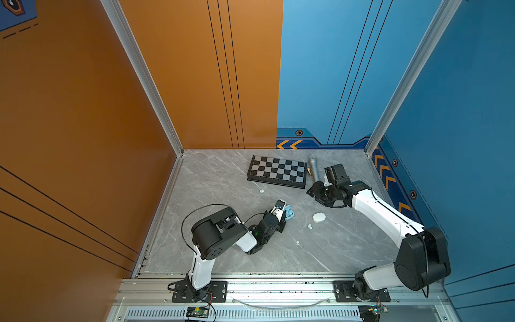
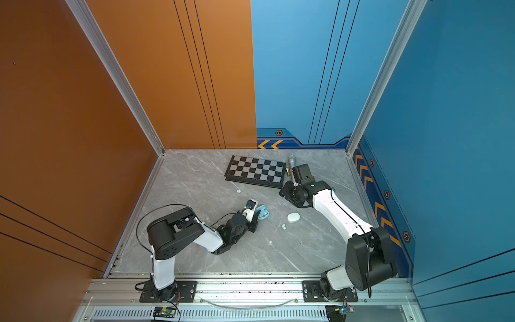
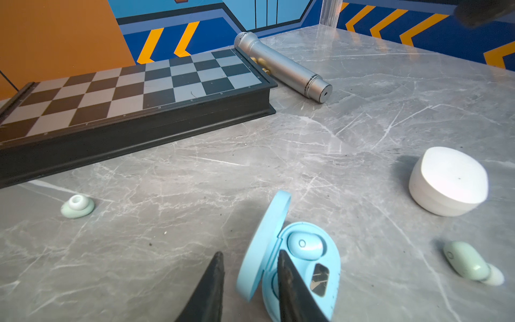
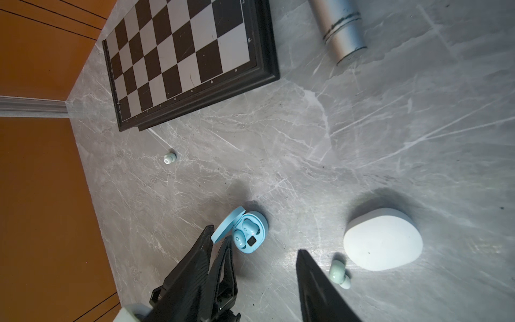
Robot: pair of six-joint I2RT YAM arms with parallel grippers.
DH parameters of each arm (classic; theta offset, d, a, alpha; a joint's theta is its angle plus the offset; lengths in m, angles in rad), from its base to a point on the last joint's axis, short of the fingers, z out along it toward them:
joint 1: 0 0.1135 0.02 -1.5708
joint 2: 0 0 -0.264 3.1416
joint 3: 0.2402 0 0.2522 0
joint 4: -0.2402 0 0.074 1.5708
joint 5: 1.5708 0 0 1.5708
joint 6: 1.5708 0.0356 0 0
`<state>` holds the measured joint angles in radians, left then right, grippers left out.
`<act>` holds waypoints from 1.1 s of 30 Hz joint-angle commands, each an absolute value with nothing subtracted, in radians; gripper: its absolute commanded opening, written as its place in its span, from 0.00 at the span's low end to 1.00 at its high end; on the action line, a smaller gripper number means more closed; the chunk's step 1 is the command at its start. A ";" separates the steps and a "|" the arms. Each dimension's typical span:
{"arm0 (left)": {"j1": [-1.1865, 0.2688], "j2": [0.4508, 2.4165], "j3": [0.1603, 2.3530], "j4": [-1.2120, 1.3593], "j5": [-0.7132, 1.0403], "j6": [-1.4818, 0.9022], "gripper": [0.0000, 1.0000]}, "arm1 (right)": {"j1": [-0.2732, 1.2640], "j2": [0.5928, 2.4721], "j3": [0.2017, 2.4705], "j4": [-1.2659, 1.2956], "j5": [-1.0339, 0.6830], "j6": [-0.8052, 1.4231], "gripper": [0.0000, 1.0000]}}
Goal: Insert the wireless bluetooth earbuds into the charging case
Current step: 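Set the light-blue case on the table and open the left gripper, then lower the right gripper onto the light-blue case lid while the left withdraws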
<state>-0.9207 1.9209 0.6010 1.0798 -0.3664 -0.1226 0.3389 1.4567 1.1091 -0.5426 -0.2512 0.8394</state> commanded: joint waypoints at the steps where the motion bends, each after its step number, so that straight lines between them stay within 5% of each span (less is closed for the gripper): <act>1: -0.917 1.782 0.551 1.093 -0.407 -0.105 0.39 | 0.350 1.483 1.152 -0.606 -0.279 0.768 0.58; 6: -0.935 1.437 0.436 0.985 -0.507 -0.059 0.53 | 0.365 1.526 1.200 -0.653 -0.265 0.675 0.61; 10: -0.927 1.045 0.493 0.412 -0.533 -0.087 0.63 | 0.385 1.589 1.260 -0.688 -0.222 0.611 0.62; 14: -0.860 0.778 0.600 -0.060 -0.512 -0.220 0.98 | 0.426 1.684 1.351 -0.730 -0.161 0.532 0.62; 18: -0.768 0.670 0.663 -0.394 -0.425 -0.383 0.98 | 0.474 1.795 1.465 -0.765 -0.089 0.454 0.62; 33: -0.722 0.648 0.610 -0.385 -0.378 -0.447 0.98 | 0.584 2.032 1.573 -0.834 0.008 0.298 0.60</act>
<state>-0.7311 0.6716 0.6140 -0.3637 -0.3878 -0.4255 0.5838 2.0422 1.5959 -0.7864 -0.0269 0.3271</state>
